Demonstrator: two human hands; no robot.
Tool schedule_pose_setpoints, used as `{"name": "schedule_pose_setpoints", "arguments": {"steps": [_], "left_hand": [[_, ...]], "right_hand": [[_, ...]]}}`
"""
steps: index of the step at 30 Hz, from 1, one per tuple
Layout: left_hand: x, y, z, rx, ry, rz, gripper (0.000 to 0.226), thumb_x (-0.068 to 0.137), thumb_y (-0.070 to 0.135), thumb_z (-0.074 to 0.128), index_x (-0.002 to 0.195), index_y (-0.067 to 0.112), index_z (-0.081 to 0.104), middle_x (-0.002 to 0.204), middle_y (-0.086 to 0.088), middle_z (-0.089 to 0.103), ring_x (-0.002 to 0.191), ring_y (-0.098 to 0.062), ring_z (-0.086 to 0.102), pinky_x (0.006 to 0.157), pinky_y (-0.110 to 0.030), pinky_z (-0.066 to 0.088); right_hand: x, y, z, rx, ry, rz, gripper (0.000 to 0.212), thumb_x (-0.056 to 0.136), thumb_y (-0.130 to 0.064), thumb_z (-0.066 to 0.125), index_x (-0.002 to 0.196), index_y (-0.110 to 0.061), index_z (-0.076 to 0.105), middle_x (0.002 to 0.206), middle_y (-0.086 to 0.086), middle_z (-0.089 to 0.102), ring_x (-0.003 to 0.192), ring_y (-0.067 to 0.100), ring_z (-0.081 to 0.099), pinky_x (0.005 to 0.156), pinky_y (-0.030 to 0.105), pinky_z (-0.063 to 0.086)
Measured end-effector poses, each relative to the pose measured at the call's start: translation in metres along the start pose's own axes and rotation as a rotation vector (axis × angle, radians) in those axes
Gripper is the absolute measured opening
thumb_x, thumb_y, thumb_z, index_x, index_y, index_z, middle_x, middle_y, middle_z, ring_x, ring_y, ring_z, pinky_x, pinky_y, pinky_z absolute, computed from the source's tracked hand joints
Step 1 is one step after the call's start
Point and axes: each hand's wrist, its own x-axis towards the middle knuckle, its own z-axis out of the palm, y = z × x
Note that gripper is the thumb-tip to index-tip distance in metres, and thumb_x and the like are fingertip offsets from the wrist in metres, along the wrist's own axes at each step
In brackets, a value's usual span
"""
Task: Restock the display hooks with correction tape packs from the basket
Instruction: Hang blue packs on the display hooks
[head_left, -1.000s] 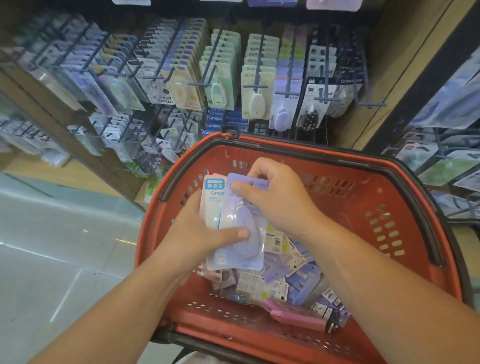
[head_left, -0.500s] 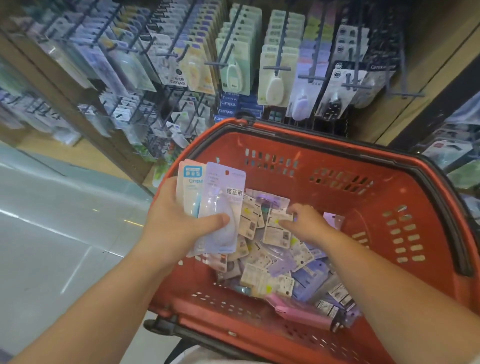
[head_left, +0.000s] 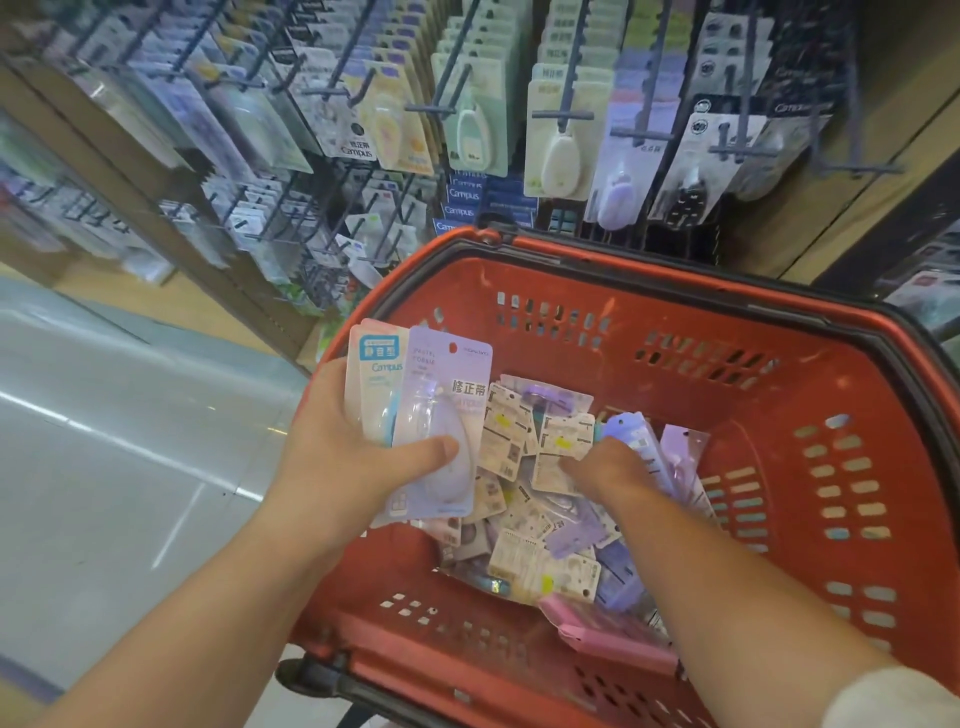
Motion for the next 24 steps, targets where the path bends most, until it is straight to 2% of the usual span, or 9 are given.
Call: {"name": "schedule_pose_setpoints", "arguments": {"steps": [4,6,8,10,14,16,18,21,24], "left_hand": [[0.0,0.001,-0.001,0.005,-0.005,-0.009,0.096,0.038,0.036,0.093,0.127,0.029,0.059,0.118,0.002,0.076,0.106,-0.022,0.076,0.093,-0.058,0.06],[0.0,0.001,0.0,0.0,0.0,-0.018,0.097,0.037,0.037,0.093,0.128,0.03,0.059,0.118,0.003,0.077,0.106,-0.022,0.076,0.093,-0.057,0.06],[0.0,0.003,0.0,-0.003,0.007,-0.016,0.093,0.038,0.037,0.093,0.125,0.034,0.06,0.118,0.003,0.076,0.105,-0.021,0.076,0.093,-0.057,0.061],[0.0,0.004,0.003,-0.013,0.006,-0.025,0.087,0.038,0.036,0.094,0.119,0.037,0.062,0.114,0.006,0.077,0.103,-0.02,0.076,0.09,-0.054,0.061],[-0.003,0.007,0.013,-0.092,0.0,-0.042,0.065,0.062,0.001,0.096,0.109,0.029,0.061,0.096,0.011,0.079,0.084,-0.004,0.076,0.068,-0.024,0.059],[-0.005,0.011,0.019,-0.145,-0.015,-0.06,0.061,0.068,0.0,0.093,0.113,0.025,0.061,0.1,0.006,0.079,0.087,-0.009,0.078,0.068,-0.026,0.06],[-0.007,0.015,0.025,-0.172,-0.055,-0.05,0.069,0.059,0.016,0.095,0.12,0.02,0.063,0.107,0.0,0.08,0.096,-0.02,0.078,0.08,-0.041,0.063],[-0.01,0.023,0.031,-0.235,-0.095,-0.005,0.064,0.061,0.016,0.082,0.122,0.02,0.064,0.11,-0.002,0.08,0.101,-0.025,0.078,0.086,-0.046,0.061],[-0.014,0.03,0.033,-0.294,-0.162,0.032,0.068,0.063,0.015,0.079,0.128,0.02,0.061,0.113,-0.001,0.079,0.104,-0.023,0.077,0.081,-0.037,0.06]], "right_hand": [[-0.002,-0.003,0.0,0.153,-0.003,-0.058,0.025,0.093,-0.039,0.069,0.095,-0.014,0.069,0.092,0.007,0.071,0.086,0.03,0.067,0.065,0.031,0.045],[-0.012,-0.007,-0.007,0.305,0.008,-0.104,0.009,0.093,-0.021,0.063,0.086,-0.015,0.062,0.086,0.007,0.065,0.083,0.03,0.062,0.066,0.034,0.044],[-0.027,-0.013,-0.02,0.481,-0.001,-0.108,0.017,0.094,-0.013,0.058,0.08,-0.014,0.049,0.077,0.004,0.048,0.074,0.024,0.046,0.064,0.034,0.034],[-0.051,-0.018,-0.038,0.634,-0.042,-0.138,0.016,0.096,-0.012,0.058,0.084,-0.015,0.048,0.076,0.004,0.039,0.068,0.021,0.036,0.062,0.032,0.027],[-0.115,-0.035,-0.079,0.775,0.114,-0.404,0.031,0.095,-0.005,0.056,0.075,-0.018,0.036,0.071,0.001,0.028,0.062,0.015,0.024,0.054,0.031,0.021],[-0.151,-0.043,-0.094,0.83,0.15,-0.531,0.032,0.095,-0.005,0.057,0.073,-0.017,0.037,0.071,0.001,0.031,0.062,0.013,0.026,0.051,0.025,0.022],[-0.18,-0.048,-0.097,0.884,0.062,-0.605,0.028,0.098,-0.012,0.056,0.075,-0.013,0.042,0.075,0.003,0.037,0.066,0.012,0.034,0.057,0.022,0.029],[-0.206,-0.052,-0.089,1.148,-0.114,-0.635,0.029,0.107,-0.022,0.046,0.084,-0.005,0.05,0.088,0.007,0.057,0.085,0.02,0.053,0.079,0.037,0.041],[-0.215,-0.053,-0.091,1.334,-0.088,-0.636,0.013,0.106,-0.015,0.051,0.103,-0.009,0.062,0.102,0.009,0.071,0.09,0.029,0.065,0.076,0.045,0.05]]}}
